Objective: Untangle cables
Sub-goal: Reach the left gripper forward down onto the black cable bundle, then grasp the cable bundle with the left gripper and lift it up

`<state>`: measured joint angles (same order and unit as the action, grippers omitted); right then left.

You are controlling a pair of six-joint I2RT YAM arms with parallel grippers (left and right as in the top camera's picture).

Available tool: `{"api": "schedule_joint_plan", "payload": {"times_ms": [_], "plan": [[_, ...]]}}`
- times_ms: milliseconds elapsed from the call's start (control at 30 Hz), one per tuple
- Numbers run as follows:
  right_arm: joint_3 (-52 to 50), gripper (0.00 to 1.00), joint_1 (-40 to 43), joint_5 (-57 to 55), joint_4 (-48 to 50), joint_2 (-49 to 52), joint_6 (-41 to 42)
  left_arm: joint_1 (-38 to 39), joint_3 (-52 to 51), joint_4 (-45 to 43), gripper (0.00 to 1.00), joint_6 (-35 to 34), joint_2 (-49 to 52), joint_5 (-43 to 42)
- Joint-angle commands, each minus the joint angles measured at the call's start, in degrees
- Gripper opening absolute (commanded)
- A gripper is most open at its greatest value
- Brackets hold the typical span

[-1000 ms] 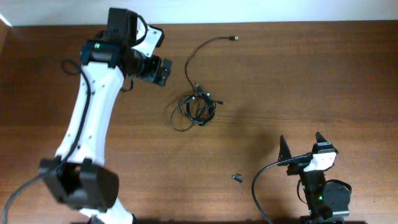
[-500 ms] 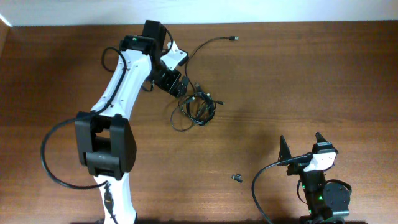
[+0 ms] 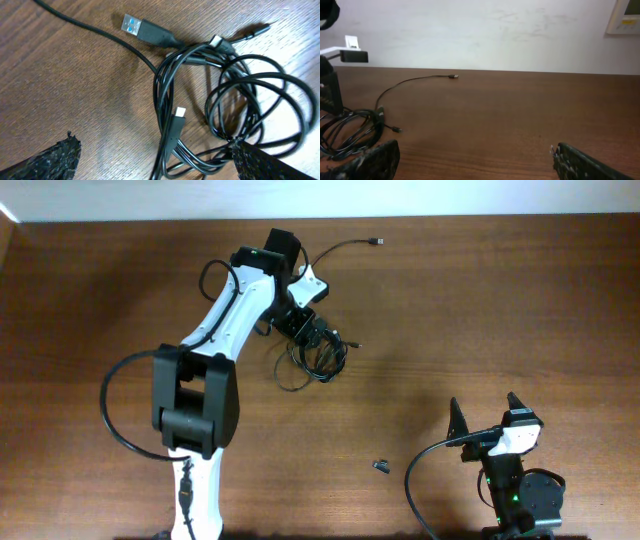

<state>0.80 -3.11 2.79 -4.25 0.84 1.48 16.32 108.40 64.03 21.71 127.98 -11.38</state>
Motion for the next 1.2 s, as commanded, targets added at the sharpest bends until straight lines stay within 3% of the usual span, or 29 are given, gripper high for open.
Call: {"api": "schedule_joint_plan", "payload": {"times_ms": [0, 700, 733, 867, 900, 933, 1000, 1167], "plan": [[-0.5, 0.99, -0.3, -0.3, 0.0, -0.5, 0.1, -0.3, 0.7, -0.1, 0.99, 1.1, 2.8, 0.2], [-0.5, 0.99, -0.2, -0.3, 0.0, -0.5, 0.1, 0.2, 0.4, -0.1, 0.99, 1.1, 5.1, 0.2], [-0.5, 0.99, -0.3, -0.3, 0.0, -0.5, 0.1, 0.2, 0.4, 0.0, 0.96, 1.1, 5.6, 0.2], [-0.5, 0.99, -0.3, -0.3, 0.0, -0.5, 0.1, 0.2, 0.4, 0.3, 0.54, 1.1, 6.4, 0.2], [-0.5, 0.99, -0.3, -0.3, 0.0, -0.5, 0.1, 0.2, 0.4, 0.3, 0.40, 1.1, 6.4, 0.2], [-0.5, 0.98, -0.3, -0.3, 0.0, -0.5, 0.1, 0.2, 0.4, 0.3, 0.20, 1.1, 6.4, 0.2], [-0.5, 0.99, -0.3, -0.3, 0.0, -0.5, 0.1, 0.2, 0.4, 0.4, 0.00, 1.1, 6.4, 0.2], [-0.5, 0.99, -0.3, -0.3, 0.0, -0.5, 0.1, 0.2, 1.5, 3.3, 0.00, 1.1, 6.3, 0.2]]}}
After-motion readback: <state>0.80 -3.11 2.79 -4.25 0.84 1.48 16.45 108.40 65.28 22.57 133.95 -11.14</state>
